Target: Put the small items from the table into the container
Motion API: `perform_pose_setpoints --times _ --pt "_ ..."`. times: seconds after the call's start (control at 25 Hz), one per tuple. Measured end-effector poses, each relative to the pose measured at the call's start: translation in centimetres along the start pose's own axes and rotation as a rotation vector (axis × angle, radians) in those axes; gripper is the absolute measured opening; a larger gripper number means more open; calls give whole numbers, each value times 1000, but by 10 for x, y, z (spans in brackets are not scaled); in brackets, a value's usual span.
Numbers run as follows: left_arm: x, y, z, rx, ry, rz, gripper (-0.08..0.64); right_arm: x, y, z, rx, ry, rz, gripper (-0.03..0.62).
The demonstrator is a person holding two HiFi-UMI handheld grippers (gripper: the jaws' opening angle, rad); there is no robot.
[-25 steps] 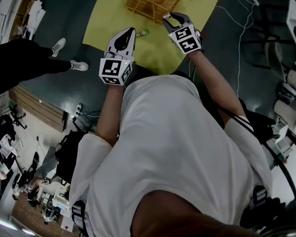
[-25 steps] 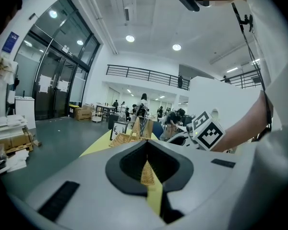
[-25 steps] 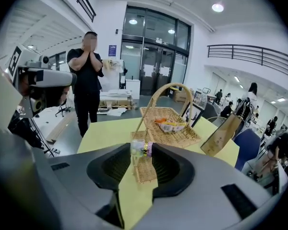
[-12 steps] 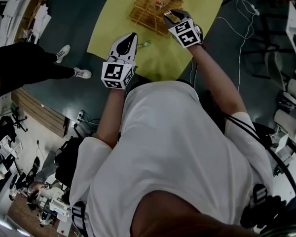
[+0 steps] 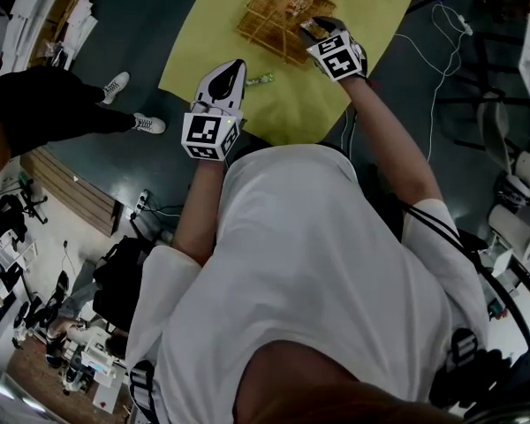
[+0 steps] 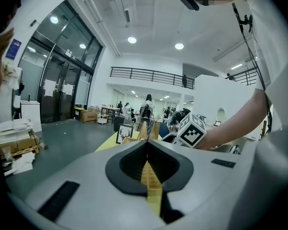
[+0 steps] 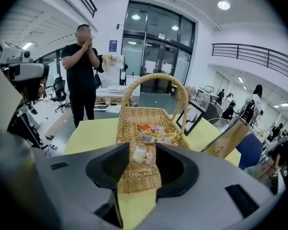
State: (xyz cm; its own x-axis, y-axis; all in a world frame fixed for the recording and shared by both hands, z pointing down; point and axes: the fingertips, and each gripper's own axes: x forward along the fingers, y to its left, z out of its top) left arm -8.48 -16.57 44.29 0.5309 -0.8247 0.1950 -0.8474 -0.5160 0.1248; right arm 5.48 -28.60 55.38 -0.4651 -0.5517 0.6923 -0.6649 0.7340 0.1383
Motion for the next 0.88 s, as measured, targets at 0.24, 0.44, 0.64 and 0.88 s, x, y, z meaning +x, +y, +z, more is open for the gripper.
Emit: perform_pose_setpoints --times 0.24,0.44,0.64,0.88 --pt "-3 -5 -2 -1 -3 1 8 -5 6 1 -4 -8 4 175" --pt "0 -9 0 -4 -9 -8 8 -10 4 -2 -13 -13 1 173" --pt "2 -13 -3 10 8 -27 8 -14 5 -2 -2 -22 8 173" --pt "3 -20 0 12 -15 -21 8 -25 18 -3 -16 -48 37 173"
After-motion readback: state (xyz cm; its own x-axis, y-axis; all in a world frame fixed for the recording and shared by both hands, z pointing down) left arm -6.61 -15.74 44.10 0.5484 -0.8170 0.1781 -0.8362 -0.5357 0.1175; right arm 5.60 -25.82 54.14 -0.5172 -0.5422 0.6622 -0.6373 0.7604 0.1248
